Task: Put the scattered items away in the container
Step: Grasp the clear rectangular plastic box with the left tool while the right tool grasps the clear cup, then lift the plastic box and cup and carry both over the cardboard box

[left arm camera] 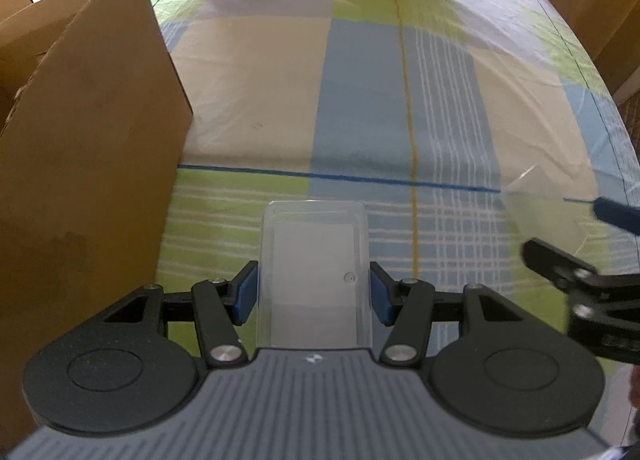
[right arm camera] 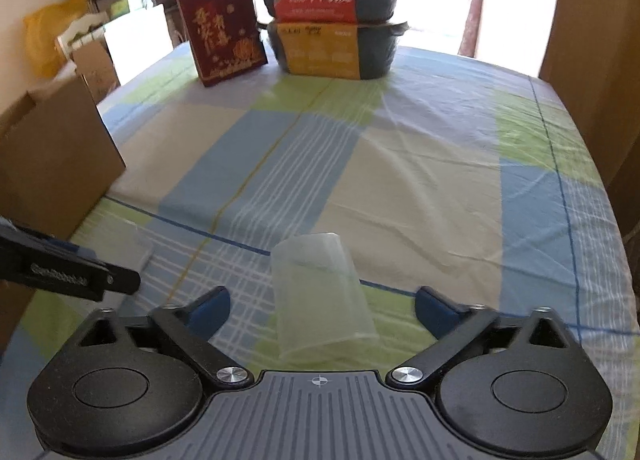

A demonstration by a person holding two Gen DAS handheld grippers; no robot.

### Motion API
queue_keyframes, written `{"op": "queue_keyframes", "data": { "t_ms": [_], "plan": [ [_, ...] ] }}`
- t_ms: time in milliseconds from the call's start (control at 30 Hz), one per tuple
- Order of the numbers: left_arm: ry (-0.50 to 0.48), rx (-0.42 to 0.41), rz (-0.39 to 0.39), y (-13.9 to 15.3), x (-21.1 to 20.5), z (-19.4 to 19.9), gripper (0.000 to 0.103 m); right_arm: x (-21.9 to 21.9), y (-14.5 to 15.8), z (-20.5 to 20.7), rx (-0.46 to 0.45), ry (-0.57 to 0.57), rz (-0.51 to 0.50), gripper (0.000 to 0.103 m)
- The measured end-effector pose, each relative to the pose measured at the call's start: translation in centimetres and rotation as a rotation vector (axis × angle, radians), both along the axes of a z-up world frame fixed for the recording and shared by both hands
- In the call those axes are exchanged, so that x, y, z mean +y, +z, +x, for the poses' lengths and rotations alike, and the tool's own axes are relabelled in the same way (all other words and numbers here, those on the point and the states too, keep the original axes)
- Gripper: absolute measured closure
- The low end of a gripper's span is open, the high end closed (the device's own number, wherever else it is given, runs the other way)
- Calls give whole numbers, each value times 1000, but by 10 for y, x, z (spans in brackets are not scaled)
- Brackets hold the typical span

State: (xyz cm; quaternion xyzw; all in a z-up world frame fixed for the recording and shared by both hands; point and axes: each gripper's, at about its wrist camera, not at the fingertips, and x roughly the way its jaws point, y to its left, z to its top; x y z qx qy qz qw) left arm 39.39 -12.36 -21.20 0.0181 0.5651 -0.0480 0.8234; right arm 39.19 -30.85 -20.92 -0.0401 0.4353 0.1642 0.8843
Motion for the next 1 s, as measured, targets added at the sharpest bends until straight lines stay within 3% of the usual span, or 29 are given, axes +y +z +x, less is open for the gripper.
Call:
{"op": "queue_keyframes", "data": {
  "t_ms": [133,200,233,500,833,1000],
  "plan": [
    [-21,-8,7,-2,-5,3,51,1,-16,9,11,-25,-35,21],
    [-31,-10,11,-2,-6,2,51,1,-19,9,-2,-28,-52,46],
    [-40,-12,8,-3,-6,1,51,1,-17,8,-6,-23,-57,47],
    [-94,-17,-53,12,-7,-26,52,3,5,-11,93,-61,-12,48],
    [-132,-199,-128,104,36,-62,52,27,64,-70,30,-28,99,48],
    [-160,-260,-83,142,73,-82,52,66,84,-92,31,10,132,48]
  ]
}}
